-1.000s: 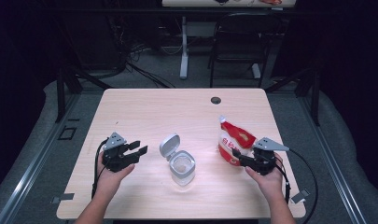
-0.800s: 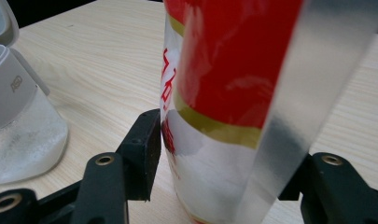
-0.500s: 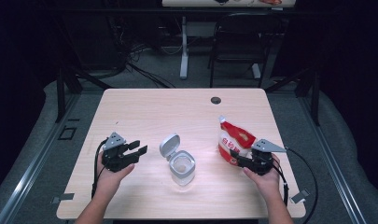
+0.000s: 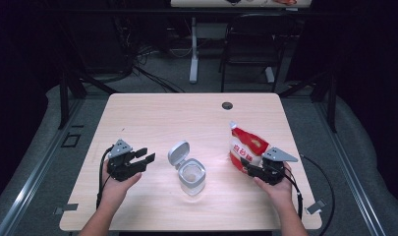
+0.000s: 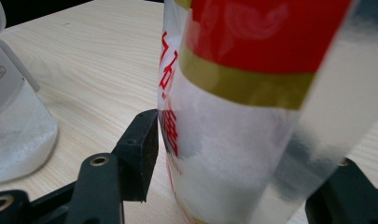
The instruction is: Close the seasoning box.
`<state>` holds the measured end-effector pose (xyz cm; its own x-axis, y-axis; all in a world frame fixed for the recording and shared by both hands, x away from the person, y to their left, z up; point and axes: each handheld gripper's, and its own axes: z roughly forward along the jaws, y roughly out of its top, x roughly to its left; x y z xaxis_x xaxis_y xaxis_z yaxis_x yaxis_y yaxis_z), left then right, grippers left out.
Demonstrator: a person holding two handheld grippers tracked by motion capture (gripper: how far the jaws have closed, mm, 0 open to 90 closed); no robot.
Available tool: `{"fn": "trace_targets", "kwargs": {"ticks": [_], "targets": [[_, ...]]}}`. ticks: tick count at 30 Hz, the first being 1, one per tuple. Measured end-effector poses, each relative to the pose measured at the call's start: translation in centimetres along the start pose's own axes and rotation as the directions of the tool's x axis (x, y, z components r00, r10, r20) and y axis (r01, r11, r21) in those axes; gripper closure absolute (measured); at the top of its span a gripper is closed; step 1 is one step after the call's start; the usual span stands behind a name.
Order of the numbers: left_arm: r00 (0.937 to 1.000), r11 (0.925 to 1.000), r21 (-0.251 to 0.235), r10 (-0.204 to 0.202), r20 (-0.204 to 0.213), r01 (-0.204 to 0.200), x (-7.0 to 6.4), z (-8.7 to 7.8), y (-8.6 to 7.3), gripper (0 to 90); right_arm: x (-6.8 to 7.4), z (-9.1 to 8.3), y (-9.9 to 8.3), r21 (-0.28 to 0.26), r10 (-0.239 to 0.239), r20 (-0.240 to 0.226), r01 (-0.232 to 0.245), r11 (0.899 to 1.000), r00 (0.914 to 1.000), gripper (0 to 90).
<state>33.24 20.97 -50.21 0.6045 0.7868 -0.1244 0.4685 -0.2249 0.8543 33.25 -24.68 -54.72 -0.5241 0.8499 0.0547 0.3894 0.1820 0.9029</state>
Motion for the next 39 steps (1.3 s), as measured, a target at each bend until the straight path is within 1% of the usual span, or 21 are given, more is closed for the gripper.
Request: {"fn": "trace_targets", "kwargs": {"ticks": [7,14,15,18,19,24,25,26,32,33,39], "targets": [[1.0000,1.0000,0.000,0.000,0.000,0.000,0.00,0.01,0.00,58.0,-0.12,0.29,-0.17,0.014,0.005,-0.005,-0.005,1.000,1.0000,41.7],[1.0000,1.0000,0.004,0.001,0.002,-0.001,-0.01,0.02,0.00,58.0,-0.09,0.44,-0.20,0.016,0.012,-0.003,-0.012,1.000,0.9999,42.1],[1.0000,1.0000,0.004,0.003,0.001,-0.003,0.01,0.02,0.00,58.0,-0.12,0.41,-0.19,0.022,0.005,0.003,-0.006,1.000,1.0000,42.7],[1.0000,1.0000,0.004,0.001,0.001,-0.001,0.00,0.03,-0.01,57.9,-0.07,0.52,-0.25,0.014,0.006,0.001,-0.006,1.000,1.0000,43.5],[1.0000,1.0000,0.005,0.003,0.002,-0.003,0.01,0.03,-0.01,57.9,-0.06,0.51,-0.25,0.023,0.001,0.006,-0.001,1.000,1.0000,43.7],[1.0000,1.0000,0.002,0.000,0.000,0.000,-0.01,0.01,-0.01,57.9,0.01,0.72,-0.36,0.043,-0.001,0.003,0.001,0.999,1.0000,43.9],[1.0000,1.0000,0.002,0.000,0.000,0.000,0.00,0.00,-0.01,57.9,0.07,0.80,-0.41,0.046,-0.006,0.009,0.006,0.999,0.9999,43.7],[1.0000,1.0000,0.001,0.000,0.000,0.000,0.00,0.00,-0.01,57.9,0.14,0.93,-0.45,0.040,-0.009,0.013,0.009,0.999,0.9999,43.8],[1.0000,1.0000,0.002,0.000,0.001,-0.001,0.00,0.01,-0.01,57.9,0.05,0.91,-0.44,0.046,-0.009,0.019,0.008,0.999,0.9998,46.7],[1.0000,1.0000,0.001,0.001,0.001,-0.001,-0.01,0.01,-0.01,57.9,0.11,0.95,-0.48,0.039,-0.011,0.022,0.011,0.999,0.9997,47.6],[1.0000,1.0000,0.001,0.000,0.000,0.000,0.00,-0.01,-0.01,57.9,0.11,0.92,-0.47,0.042,-0.021,0.021,0.020,0.999,0.9996,48.5]]}}
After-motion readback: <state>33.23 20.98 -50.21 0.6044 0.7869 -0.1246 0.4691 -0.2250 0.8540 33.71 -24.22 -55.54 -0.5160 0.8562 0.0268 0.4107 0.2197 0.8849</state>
